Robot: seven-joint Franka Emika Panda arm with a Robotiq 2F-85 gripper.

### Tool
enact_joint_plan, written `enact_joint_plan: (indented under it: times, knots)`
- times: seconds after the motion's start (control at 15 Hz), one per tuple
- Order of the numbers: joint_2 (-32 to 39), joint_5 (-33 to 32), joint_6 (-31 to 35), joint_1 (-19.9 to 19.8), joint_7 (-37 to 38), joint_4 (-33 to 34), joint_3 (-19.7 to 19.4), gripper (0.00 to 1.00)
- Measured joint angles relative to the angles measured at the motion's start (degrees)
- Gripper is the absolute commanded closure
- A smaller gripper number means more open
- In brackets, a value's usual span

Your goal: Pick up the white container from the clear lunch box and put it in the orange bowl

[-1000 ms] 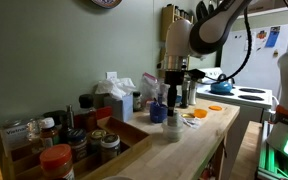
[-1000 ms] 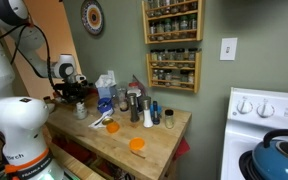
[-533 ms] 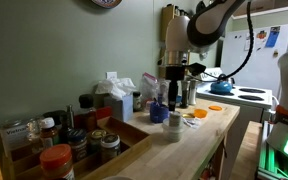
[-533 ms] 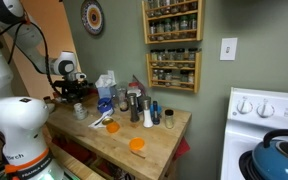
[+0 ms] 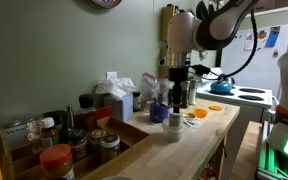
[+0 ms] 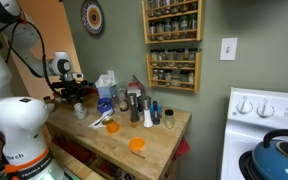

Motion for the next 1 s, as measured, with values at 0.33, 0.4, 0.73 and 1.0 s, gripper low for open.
enact_joint_plan:
  times: [0.33,0.4,0.73,1.0]
  knots:
    - [0.6,0.2,-0.4,0.0,0.1,0.0,0.3,0.0]
    - [0.9,0.1,-0.2,0.0,0.3,0.0,0.3,0.0]
    - [3.6,0.1,2.3,-0.2,1.2,0.0,0.2,0.0]
    - [5.4,0.1,3.0,-0.5,1.5,0.0,0.0,0.42]
